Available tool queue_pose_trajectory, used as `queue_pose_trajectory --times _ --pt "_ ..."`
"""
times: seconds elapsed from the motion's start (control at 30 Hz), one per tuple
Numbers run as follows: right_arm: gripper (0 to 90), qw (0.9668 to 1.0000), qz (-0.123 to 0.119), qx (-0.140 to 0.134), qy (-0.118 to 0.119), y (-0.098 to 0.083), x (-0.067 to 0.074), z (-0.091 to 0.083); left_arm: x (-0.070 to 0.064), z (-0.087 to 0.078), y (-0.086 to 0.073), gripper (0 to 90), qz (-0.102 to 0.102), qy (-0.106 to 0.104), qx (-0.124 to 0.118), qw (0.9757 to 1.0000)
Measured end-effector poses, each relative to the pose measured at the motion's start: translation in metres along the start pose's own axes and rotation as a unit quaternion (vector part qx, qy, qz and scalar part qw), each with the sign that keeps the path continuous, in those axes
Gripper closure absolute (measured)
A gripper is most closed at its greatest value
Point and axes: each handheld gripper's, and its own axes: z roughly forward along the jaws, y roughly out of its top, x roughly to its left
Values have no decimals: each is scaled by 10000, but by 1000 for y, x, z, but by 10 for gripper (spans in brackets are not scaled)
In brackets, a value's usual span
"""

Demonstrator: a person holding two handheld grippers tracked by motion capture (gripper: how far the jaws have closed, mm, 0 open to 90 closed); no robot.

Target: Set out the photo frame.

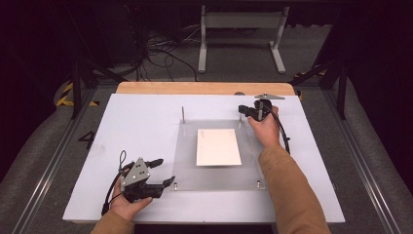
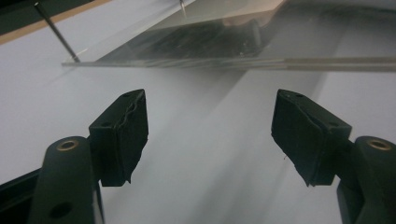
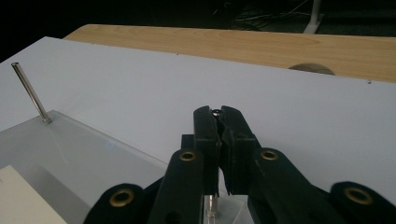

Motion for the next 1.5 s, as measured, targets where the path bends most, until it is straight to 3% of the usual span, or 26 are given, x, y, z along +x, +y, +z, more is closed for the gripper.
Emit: queue_pose_trajectory --times 0.17,0.27,0.4,0.6,0.87,1.0,1.17,1.4,1.5 --pt "855 10000 2 5 -14 0 0 0 -4 5 8 226 260 -27 -161 9995" --pt "855 10000 11 10 -9 0 0 0 -10 12 13 199 553 88 -331 9979" --pt "854 10000 31 11 16 0 -1 0 -15 15 16 207 748 67 -518 9958" --pt "853 10000 60 -1 20 -1 -1 1 -12 17 18 267 683 73 -742 9949" --pt "852 9999 116 -8 17 -2 -1 1 -9 20 20 410 669 -122 -914 9935" --pt "851 10000 90 20 2 -2 0 1 -12 21 22 498 974 -26 -843 9917" --pt "848 9999 108 32 19 -2 -1 1 -13 20 24 523 1069 10 -838 9907" --pt "837 9994 -120 301 -103 -5 3 7 -12 20 25 526 1050 -21 -828 9910" --pt "828 9994 -97 295 -138 -3 5 6 -11 19 26 526 1027 -26 -814 9914"
